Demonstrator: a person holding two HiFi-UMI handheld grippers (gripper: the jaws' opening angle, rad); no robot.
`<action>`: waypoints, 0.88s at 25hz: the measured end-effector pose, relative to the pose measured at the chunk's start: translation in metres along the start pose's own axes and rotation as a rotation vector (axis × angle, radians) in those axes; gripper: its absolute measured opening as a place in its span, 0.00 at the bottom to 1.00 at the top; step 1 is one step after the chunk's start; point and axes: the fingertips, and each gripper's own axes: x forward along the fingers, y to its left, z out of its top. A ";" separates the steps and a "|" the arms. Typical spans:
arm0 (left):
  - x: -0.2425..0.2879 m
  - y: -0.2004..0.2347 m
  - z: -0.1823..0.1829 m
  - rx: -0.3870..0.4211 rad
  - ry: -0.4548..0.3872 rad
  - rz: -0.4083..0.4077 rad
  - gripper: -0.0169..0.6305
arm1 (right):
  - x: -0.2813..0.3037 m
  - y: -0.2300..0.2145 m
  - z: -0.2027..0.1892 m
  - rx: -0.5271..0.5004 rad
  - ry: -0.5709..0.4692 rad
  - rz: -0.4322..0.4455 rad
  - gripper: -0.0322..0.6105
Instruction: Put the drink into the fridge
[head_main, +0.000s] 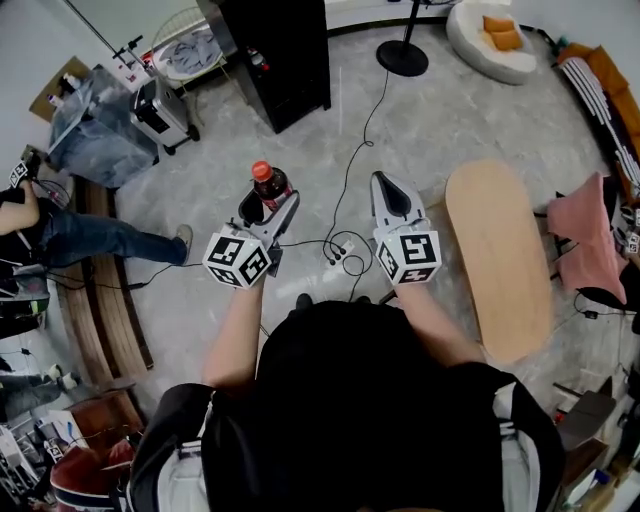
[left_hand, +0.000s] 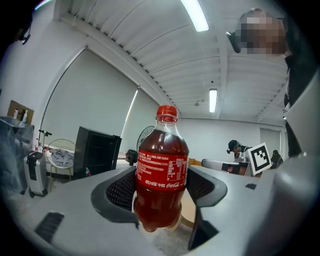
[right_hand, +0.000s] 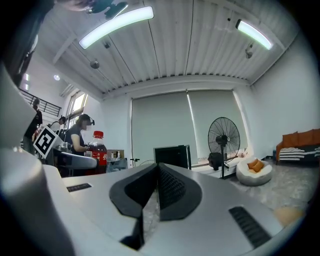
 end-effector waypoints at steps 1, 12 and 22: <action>0.002 -0.004 0.000 -0.003 0.001 0.001 0.52 | -0.001 -0.004 0.002 0.002 -0.003 0.003 0.09; 0.023 -0.033 -0.005 -0.025 -0.014 0.029 0.52 | -0.007 -0.047 -0.005 0.047 -0.011 0.077 0.09; 0.047 0.005 -0.006 -0.016 0.004 0.068 0.52 | 0.045 -0.060 -0.011 0.030 -0.002 0.043 0.09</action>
